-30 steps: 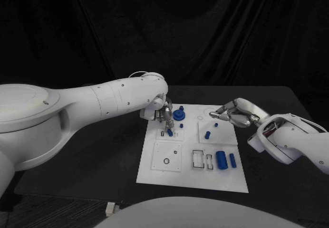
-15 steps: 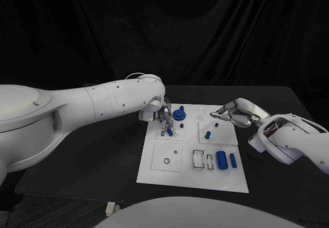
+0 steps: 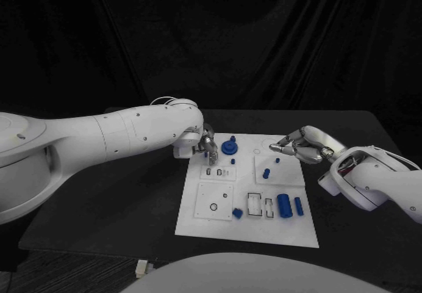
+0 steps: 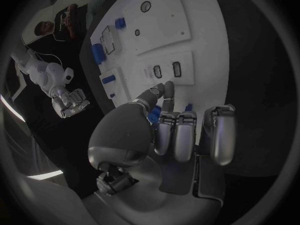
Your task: Assemble the parts on the task board
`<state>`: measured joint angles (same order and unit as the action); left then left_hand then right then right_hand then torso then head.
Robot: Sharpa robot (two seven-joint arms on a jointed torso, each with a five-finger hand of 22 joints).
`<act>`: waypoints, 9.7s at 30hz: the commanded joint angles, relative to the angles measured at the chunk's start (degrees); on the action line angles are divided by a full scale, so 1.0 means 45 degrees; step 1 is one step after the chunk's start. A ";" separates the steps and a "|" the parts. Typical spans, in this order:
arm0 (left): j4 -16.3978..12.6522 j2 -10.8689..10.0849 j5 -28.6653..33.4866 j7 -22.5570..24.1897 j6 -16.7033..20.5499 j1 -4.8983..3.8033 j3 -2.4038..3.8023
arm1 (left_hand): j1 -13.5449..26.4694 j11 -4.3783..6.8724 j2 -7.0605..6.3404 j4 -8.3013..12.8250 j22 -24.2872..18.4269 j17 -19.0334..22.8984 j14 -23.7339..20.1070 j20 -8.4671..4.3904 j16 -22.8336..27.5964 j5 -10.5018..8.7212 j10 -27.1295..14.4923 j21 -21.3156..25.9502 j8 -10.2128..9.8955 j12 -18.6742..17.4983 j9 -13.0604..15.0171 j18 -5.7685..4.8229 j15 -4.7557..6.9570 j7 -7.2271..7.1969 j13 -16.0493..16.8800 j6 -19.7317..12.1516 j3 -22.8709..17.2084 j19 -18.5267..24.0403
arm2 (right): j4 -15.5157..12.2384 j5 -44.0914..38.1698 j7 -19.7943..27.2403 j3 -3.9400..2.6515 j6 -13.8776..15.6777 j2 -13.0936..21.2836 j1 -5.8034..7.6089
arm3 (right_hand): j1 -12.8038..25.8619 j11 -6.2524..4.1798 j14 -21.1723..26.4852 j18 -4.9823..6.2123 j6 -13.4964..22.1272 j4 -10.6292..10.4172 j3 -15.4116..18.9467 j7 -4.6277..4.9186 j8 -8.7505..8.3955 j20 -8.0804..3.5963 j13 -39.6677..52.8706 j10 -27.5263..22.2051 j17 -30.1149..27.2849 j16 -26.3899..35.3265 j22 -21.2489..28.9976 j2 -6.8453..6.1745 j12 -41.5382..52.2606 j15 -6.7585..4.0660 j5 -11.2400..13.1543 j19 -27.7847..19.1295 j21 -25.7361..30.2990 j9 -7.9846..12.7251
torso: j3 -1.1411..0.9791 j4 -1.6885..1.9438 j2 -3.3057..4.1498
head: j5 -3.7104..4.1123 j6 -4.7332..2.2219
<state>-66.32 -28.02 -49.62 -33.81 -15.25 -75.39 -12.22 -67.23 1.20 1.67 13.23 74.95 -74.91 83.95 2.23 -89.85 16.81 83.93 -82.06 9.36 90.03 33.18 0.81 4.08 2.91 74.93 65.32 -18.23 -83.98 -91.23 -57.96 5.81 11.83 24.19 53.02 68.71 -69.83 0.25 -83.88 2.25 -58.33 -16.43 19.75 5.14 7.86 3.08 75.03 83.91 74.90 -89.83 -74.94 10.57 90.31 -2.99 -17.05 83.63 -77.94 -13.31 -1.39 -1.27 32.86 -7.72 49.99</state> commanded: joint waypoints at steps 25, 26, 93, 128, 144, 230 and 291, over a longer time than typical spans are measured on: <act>-0.4504 -0.3202 0.0661 0.3346 0.4336 -0.0369 0.0017 | 0.0929 -0.0283 0.0230 -0.0622 0.2763 -0.3352 0.1345 0.0145 -0.0034 -0.1661 0.1349 0.0330 -0.0436 -0.0007 -0.0106 0.0251 -0.0204 0.0379 0.3348 -0.1744 -0.0346 -0.0506 | -0.1249 -0.2043 -0.0012 -0.0008 0.0859 0.0658 -0.0010 | -0.3064 -0.0149 -0.1360 0.0121 -0.0110 0.1266 -0.0360 -0.0114 -0.0056 -0.0056 0.3326 0.1352 0.3354 -0.0039 -0.2527 -0.0509 -0.0068 -0.0163 -0.0483 0.0070 -0.0139 0.0057 | 0.0006 -0.0005 0.0002 | 0.0158 0.0003; -0.4856 -0.3516 0.0662 0.3938 0.4590 -0.0443 0.0017 | 0.0869 -0.0337 0.0178 -0.0783 0.2743 -0.3352 0.1345 0.0217 -0.0034 -0.1569 0.1349 0.0405 -0.0457 -0.0007 -0.0230 0.0265 -0.0276 0.0436 0.3348 -0.1832 -0.0276 -0.0455 | -0.1499 -0.2615 -0.0063 -0.0008 0.0973 0.0759 -0.0009 | -0.3275 -0.0178 -0.1360 0.0112 -0.0137 0.1389 -0.0387 -0.0135 -0.0049 -0.0075 0.3326 0.1352 0.3354 -0.0039 -0.2540 -0.0556 -0.0068 -0.0189 -0.0473 0.0099 -0.0180 0.0058 | 0.0008 -0.0007 0.0003 | 0.0159 0.0003; -0.7705 -0.7020 0.1022 0.9398 0.7231 0.0141 -0.0004 | -0.1723 -0.0523 -0.0132 -0.2774 0.2536 -0.3012 0.1134 0.0429 0.0433 0.0444 0.0191 0.1065 -0.0629 -0.2276 -0.2134 0.0434 -0.0431 0.0707 0.1903 -0.2178 0.0338 0.0084 | -0.3389 -1.5677 -0.0924 -0.0004 -0.3330 -0.1020 -0.2442 | -0.4321 -0.0985 -0.1360 -0.0197 0.0496 -0.0005 -0.6061 -0.1825 -0.0766 -0.0763 0.3326 0.1352 0.3354 -0.0039 -0.2941 -0.4455 -0.0068 -0.0848 0.3133 0.0749 -0.1370 0.1193 | 0.0194 0.0016 -0.0240 | -0.0135 0.0003; -0.7536 -0.6846 0.1038 0.9253 0.6974 0.0290 -0.0004 | -0.1785 -0.0525 -0.0120 -0.2809 0.2517 -0.2975 0.1111 0.0431 0.0482 0.0480 0.0163 0.1131 -0.0616 -0.2327 -0.2166 0.0449 -0.0433 0.0707 0.1866 -0.2171 0.0335 0.0121 | -0.3062 -1.5680 -0.1000 -0.0005 -0.2770 -0.1201 -0.2520 | -0.3605 -0.0987 -0.1360 -0.0215 0.1938 0.0099 -0.6439 -0.2132 -0.0955 -0.0713 0.3326 0.1352 0.3354 -0.0039 -0.2971 -0.4764 -0.0068 -0.0850 0.3047 0.0806 -0.1495 0.1460 | 0.0203 0.0010 -0.0249 | -0.0296 0.0003; -0.7529 -0.6855 0.1037 0.9215 0.6927 0.0339 -0.0004 | -0.1831 -0.0526 -0.0114 -0.2818 0.2517 -0.2982 0.1115 0.0432 0.0471 0.0493 0.0162 0.1130 -0.0603 -0.2324 -0.2182 0.0449 -0.0434 0.0706 0.1867 -0.2158 0.0330 0.0123 | -0.2953 -1.5361 -0.0957 -0.0005 -0.3139 -0.1396 -0.2555 | -0.3703 -0.1012 -0.1360 -0.0230 0.1017 0.0124 -0.6620 -0.1953 -0.0393 -0.0735 0.3326 0.1352 0.3354 -0.0039 -0.2992 -0.4514 -0.0068 -0.0872 0.2141 0.0841 -0.1565 0.1291 | 0.0205 0.0009 -0.0250 | -0.0359 0.0003; -0.6984 -0.6727 0.1045 0.8867 0.6155 0.0772 -0.0006 | -0.1898 -0.0538 0.0018 -0.3116 0.2454 -0.2879 0.1049 0.0446 0.0601 0.0539 0.0058 0.1340 -0.0545 -0.2481 -0.2291 0.0494 -0.0448 0.0712 0.1755 -0.2145 0.0357 0.0247 | -0.4217 -1.2407 -0.3515 -0.0008 -0.0783 -0.0105 -0.1436 | -0.1881 -0.0792 -0.1358 -0.0500 -0.0014 -0.0030 -0.6449 -0.0846 -0.0420 -0.0773 0.3326 0.1352 0.3346 -0.0033 -0.3347 -0.4716 -0.0068 -0.0899 0.1862 0.1415 -0.2681 0.0299 | 0.0224 0.0085 -0.0260 | -0.0477 0.0003; -0.6991 -0.6830 0.1045 0.8908 0.6029 0.0953 -0.0006 | -0.1964 -0.0544 -0.0022 -0.3175 0.2445 -0.2872 0.1043 0.0452 0.0606 0.0542 0.0041 0.1371 -0.0540 -0.2491 -0.2342 0.0501 -0.0454 0.0720 0.1743 -0.2183 0.0385 0.0270 | -0.3384 -1.3606 -0.4640 -0.0008 -0.1497 -0.0955 -0.3565 | -0.1329 -0.0510 -0.1315 -0.0500 0.0738 0.0005 -0.6687 -0.0461 -0.0656 -0.0617 0.3326 0.1352 0.3124 0.0106 -0.3347 -0.4483 -0.0068 -0.0715 -0.0377 0.1415 -0.2681 0.0016 | 0.0222 0.0072 -0.0273 | -0.0560 0.0003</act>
<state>-97.67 -58.78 -45.41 5.69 12.35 -71.19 -12.30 -75.40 -0.83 1.50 -0.63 74.91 -74.91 83.94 4.19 -87.37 19.02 84.09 -76.16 6.65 79.06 22.70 2.17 2.45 5.94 75.07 55.48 -16.55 -83.05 -106.48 -118.61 -13.66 11.81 16.57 48.78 52.83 -75.91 -2.44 -84.03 0.43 -55.26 -16.43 -9.98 3.10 5.03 -0.08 74.91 83.92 74.90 -89.65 -74.90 -10.14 89.79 -6.54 -18.61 83.94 -89.82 -13.16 -0.38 -0.97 31.63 -10.20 49.99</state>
